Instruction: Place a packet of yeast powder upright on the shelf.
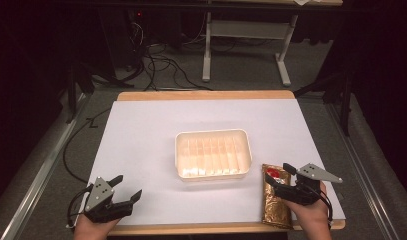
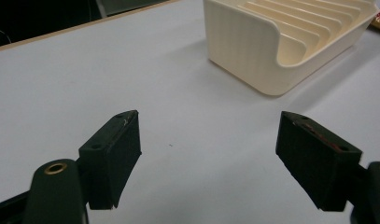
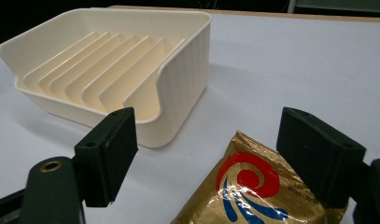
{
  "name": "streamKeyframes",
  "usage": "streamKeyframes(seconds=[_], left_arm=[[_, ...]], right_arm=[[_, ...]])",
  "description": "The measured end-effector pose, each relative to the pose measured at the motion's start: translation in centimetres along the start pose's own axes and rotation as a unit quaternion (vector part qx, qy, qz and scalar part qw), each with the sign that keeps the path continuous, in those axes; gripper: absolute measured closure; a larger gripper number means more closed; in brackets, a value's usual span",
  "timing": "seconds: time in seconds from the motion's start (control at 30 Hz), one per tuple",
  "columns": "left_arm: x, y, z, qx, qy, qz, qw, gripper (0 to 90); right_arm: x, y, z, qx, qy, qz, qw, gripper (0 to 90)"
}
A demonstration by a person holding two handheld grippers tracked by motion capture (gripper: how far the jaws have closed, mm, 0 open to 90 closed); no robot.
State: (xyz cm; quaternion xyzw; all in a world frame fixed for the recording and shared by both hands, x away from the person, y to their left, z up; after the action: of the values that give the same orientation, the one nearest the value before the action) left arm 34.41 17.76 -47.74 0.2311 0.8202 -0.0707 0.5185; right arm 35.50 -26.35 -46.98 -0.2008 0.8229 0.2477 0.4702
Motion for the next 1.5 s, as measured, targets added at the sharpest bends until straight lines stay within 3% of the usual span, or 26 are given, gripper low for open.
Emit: streamKeyframes(seconds=[0.3, 0.57, 0.6, 0.63, 0.67, 0.7, 0.73, 0.9, 0.93, 0.97, 1.03, 1.13, 1.23, 1.37, 1.4, 1.43, 1.47, 1.5], left_arm=[[-0.7, 0.0, 0.6, 0.001, -0.005, -0.011, 0.9999, 22.5], [-2.2, -0.8, 2.3, 0.009, -0.012, -0.018, 0.9997, 22.6], [-2.6, -1.0, 2.8, 0.013, -0.017, -0.019, 0.9996, 22.6], [-2.6, -1.0, 2.8, 0.013, -0.017, -0.019, 0.9996, 22.6], [-2.9, -1.4, 3.4, 0.018, -0.018, -0.018, 0.9995, 22.6], [-2.9, -1.4, 3.4, 0.018, -0.018, -0.018, 0.9995, 22.6], [-3.1, -1.8, 4.0, 0.024, -0.017, -0.013, 0.9995, 22.6], [-3.8, -2.6, 5.1, 0.031, -0.018, -0.008, 0.9993, 22.6], [-4.2, -2.9, 5.6, 0.033, -0.018, -0.009, 0.9993, 22.6], [-4.2, -2.9, 5.6, 0.033, -0.018, -0.009, 0.9993, 22.6], [-4.5, -3.1, 6.0, 0.032, -0.021, -0.009, 0.9992, 22.5], [-5.0, -3.4, 6.5, 0.033, -0.025, -0.012, 0.9991, 22.6], [-5.2, -3.6, 7.1, 0.037, -0.025, -0.012, 0.9989, 22.6], [-5.7, -4.1, 7.5, 0.044, -0.029, -0.016, 0.9985, 22.6], [-5.8, -4.2, 7.6, 0.045, -0.03, -0.013, 0.9985, 22.6], [-5.8, -4.2, 7.6, 0.045, -0.03, -0.013, 0.9985, 22.6], [-5.9, -4.2, 7.7, 0.046, -0.031, -0.013, 0.9984, 22.6], [-5.9, -4.2, 7.7, 0.046, -0.031, -0.013, 0.9984, 22.6]], right_arm=[[0.5, 0.1, -0.9, 0.004, 0.002, 0.003, 1.0, 26.5], [1.7, 0.4, -3.6, 0.009, -0.003, 0.016, 0.9998, 38.5], [2.0, 0.7, -4.3, 0.007, -0.003, 0.014, 0.9999, 44.7], [2.0, 0.7, -4.3, 0.007, -0.003, 0.014, 0.9999, 44.7], [2.4, 1.1, -4.9, -0.003, 0.004, 0.013, 0.9999, 54.2], [2.4, 1.1, -4.9, -0.003, 0.004, 0.013, 0.9999, 54.2], [3.0, 1.6, -5.3, -0.008, 0.011, 0.01, 0.9999, 62.7], [4.0, 2.5, -5.6, -0.017, 0.028, 0.004, 0.9994, 74.2], [4.5, 3.2, -5.8, -0.028, 0.037, 0.004, 0.9989, 83.9], [4.5, 3.2, -5.8, -0.028, 0.037, 0.004, 0.9989, 83.9], [5.1, 4.0, -5.9, -0.044, 0.054, -0.004, 0.9976, 90.0], [6.5, 5.3, -6.0, -0.064, 0.073, 0.002, 0.9953, 90.0], [8.2, 7.1, -6.1, -0.088, 0.104, -0.003, 0.9907, 90.0], [9.1, 7.7, -6.0, -0.092, 0.125, -0.003, 0.9878, 90.0], [9.7, 8.0, -5.8, -0.098, 0.14, -0.002, 0.9853, 90.0], [9.7, 8.0, -5.8, -0.098, 0.14, -0.002, 0.9853, 90.0], [10.5, 8.3, -5.6, -0.106, 0.157, 0.0, 0.9819, 90.0], [10.5, 8.3, -5.6, -0.106, 0.157, 0.0, 0.9819, 90.0]])
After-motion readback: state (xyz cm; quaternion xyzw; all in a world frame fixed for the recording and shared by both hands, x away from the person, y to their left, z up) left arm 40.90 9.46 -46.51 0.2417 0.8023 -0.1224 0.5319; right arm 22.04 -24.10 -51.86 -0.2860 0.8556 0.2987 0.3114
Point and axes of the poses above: each handheld gripper's, and its own axes: z roughly forward along the jaws, x roughly out of its underside, y roughly to its left, the point moved 10 cm from there along z, roughly forward along the jaws, and after that the axes turned 12 degrees about -x, right-handed, at the moved point
